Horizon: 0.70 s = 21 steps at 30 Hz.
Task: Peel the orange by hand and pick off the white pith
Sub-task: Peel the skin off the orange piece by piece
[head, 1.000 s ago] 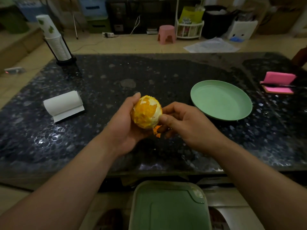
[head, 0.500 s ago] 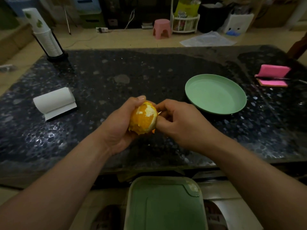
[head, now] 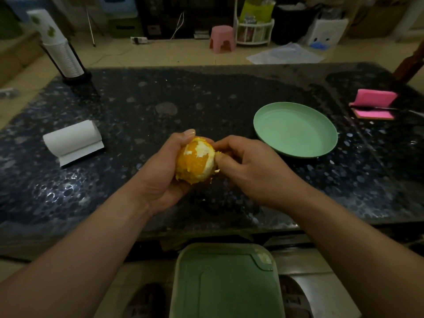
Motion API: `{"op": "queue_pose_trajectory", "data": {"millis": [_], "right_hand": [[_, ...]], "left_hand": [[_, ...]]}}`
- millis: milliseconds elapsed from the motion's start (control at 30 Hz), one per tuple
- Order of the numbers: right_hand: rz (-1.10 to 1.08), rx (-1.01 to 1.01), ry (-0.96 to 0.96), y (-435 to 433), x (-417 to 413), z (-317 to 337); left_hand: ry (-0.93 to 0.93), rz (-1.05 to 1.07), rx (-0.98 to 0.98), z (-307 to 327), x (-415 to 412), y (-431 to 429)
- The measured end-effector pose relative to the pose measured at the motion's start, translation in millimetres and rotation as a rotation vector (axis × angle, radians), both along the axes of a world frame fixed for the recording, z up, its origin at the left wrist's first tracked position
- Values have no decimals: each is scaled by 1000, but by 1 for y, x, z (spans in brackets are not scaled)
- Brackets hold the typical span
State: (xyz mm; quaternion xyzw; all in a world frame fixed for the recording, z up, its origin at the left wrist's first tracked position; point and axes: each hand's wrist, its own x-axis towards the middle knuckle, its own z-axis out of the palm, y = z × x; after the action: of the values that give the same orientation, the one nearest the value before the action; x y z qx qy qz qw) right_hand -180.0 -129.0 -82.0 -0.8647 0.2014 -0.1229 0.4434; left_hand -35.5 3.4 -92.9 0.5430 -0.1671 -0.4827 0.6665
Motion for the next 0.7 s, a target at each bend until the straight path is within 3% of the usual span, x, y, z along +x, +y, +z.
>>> {"op": "queue_pose_trajectory", "data": {"millis": [500, 700], "right_hand": [[6, -119, -23, -3, 2, -9], [17, -275, 0, 1, 3, -6]], "left_hand": [[-84, -4, 15, -6, 0, -2], [-92, -24, 23, -8, 3, 0]]}}
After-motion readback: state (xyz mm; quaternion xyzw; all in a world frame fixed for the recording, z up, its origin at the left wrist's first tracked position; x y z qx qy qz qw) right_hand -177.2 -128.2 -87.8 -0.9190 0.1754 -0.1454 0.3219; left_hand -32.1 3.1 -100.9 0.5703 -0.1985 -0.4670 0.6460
